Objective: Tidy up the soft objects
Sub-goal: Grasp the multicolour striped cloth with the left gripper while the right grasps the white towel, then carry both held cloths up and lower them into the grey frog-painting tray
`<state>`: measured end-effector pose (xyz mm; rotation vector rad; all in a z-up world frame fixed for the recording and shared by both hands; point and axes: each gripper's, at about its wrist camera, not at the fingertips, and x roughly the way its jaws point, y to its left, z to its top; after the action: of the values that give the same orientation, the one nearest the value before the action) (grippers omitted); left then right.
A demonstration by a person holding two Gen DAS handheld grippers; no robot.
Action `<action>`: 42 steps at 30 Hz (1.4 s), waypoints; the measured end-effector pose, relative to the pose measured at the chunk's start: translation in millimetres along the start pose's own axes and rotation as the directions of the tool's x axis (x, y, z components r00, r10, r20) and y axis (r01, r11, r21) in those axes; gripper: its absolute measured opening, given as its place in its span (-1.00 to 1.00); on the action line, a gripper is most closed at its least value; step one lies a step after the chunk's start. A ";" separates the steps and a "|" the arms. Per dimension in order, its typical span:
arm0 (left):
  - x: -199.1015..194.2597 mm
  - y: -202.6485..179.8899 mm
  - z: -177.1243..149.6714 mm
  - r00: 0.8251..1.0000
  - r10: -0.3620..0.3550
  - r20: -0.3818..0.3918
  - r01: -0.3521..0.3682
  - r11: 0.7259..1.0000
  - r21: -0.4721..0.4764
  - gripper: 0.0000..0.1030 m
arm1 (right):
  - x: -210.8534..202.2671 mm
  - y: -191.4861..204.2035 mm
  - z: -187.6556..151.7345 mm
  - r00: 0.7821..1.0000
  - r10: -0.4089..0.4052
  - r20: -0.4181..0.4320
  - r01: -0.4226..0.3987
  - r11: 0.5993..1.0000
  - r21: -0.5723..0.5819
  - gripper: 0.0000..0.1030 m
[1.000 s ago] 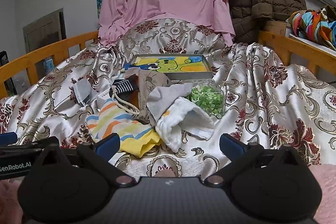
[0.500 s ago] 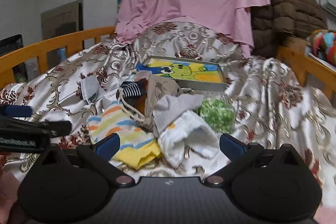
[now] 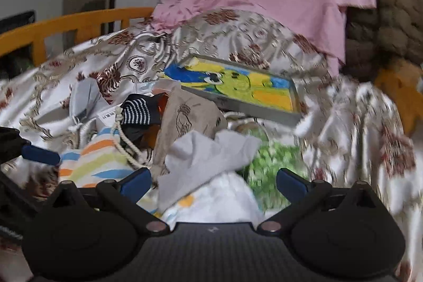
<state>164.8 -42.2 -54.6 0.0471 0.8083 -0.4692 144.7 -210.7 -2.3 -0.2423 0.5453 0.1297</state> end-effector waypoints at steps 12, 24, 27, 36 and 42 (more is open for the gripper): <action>9.2 11.9 -0.1 0.999 -0.033 -0.035 0.029 0.995 -0.098 -0.53 | 37.1 16.1 -5.6 1.000 -0.020 -0.024 0.017 0.993 -0.113 0.43; -1.1 1.5 -4.4 0.998 -0.058 0.014 0.059 0.993 -0.099 -0.73 | 30.3 15.0 -7.0 1.000 -0.024 0.005 0.024 0.992 -0.124 -0.10; -1.5 1.9 -5.1 0.998 -0.055 0.018 0.057 0.993 -0.104 -0.74 | 32.9 16.4 -6.0 1.000 -0.019 0.004 0.019 0.990 -0.141 -0.10; -10.0 2.8 -6.5 0.996 -0.066 0.062 0.074 0.988 -0.136 -0.77 | 30.5 16.7 -2.6 0.997 -0.043 0.066 0.052 0.988 -0.146 -0.66; -14.7 -2.8 -6.3 0.993 -0.095 0.072 0.104 0.985 -0.135 -0.77 | 14.1 9.6 1.7 0.990 -0.026 0.138 0.042 0.992 -0.117 -0.73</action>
<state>150.6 -37.6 -48.2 -0.1377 0.7794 -0.5048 155.7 -200.2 -10.2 -0.3571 0.3979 0.1450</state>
